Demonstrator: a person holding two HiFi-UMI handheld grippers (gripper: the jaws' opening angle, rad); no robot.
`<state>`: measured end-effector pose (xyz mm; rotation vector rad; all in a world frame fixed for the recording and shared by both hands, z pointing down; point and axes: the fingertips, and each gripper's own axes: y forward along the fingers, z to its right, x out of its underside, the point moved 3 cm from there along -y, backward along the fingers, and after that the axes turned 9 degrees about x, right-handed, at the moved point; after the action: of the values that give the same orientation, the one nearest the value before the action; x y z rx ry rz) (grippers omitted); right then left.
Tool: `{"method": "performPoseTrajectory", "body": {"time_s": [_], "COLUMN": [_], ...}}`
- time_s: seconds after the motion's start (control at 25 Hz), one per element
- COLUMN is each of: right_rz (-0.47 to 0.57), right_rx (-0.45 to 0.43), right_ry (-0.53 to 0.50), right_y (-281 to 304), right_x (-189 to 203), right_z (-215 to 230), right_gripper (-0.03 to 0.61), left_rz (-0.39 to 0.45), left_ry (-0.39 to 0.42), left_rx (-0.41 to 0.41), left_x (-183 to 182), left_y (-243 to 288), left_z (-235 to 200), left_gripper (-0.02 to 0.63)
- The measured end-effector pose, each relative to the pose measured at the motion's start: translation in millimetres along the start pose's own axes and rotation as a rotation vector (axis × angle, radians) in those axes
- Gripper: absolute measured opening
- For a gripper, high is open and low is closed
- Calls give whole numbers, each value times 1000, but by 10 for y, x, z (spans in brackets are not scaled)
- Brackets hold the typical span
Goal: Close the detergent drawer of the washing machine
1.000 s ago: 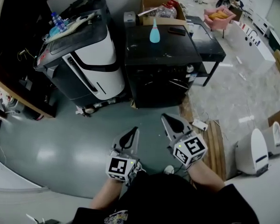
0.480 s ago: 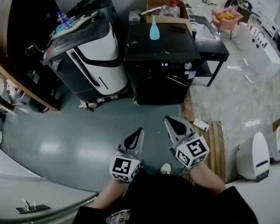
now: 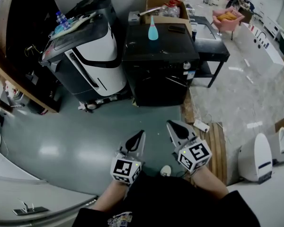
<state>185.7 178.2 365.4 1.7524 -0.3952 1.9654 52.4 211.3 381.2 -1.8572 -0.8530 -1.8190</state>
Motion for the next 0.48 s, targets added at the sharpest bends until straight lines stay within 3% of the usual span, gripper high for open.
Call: {"method": "performPoseTrajectory", "body": {"time_s": [0.48], "right_rz": [1], "right_rx": [14], "right_ry": [17], "right_y": [34], "right_x": [0], "right_z": [93], "right_gripper": [-3], "left_rz": [5], "left_ry": [14], "left_rx": [13], "left_x": [-27], "left_y": [102], "left_z": [-25], "left_gripper": [3]}}
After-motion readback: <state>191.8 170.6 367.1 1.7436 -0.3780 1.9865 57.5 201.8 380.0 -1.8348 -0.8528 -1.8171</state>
